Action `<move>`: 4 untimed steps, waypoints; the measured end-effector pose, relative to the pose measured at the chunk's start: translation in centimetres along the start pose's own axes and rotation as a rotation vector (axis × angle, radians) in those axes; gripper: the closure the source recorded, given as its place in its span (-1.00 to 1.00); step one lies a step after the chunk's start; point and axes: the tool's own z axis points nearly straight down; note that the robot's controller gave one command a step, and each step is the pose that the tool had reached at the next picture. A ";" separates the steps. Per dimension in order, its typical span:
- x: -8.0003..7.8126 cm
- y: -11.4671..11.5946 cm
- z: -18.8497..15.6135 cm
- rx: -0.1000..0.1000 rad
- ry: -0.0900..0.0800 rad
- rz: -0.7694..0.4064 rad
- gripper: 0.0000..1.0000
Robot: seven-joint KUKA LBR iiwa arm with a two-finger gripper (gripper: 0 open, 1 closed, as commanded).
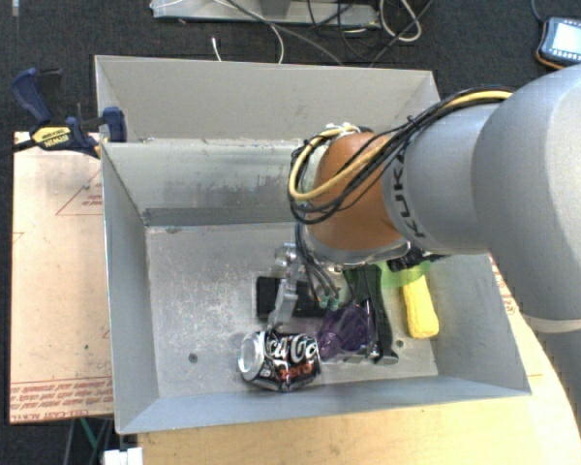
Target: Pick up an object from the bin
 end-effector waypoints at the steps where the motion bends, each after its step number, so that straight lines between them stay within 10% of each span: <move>1: -0.3 -1.1 -11.5 0.000 0.002 -0.297 1.00; 2: 0.2 -0.7 -1.5 0.003 0.016 -0.047 1.00; 3: 0.2 -0.7 -4.6 0.004 0.017 -0.123 1.00; 4: -4.0 2.6 -4.5 0.003 0.022 -0.103 1.00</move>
Offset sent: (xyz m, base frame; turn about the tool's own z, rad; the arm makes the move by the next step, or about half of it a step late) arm -0.0028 -0.0070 0.0195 -0.0450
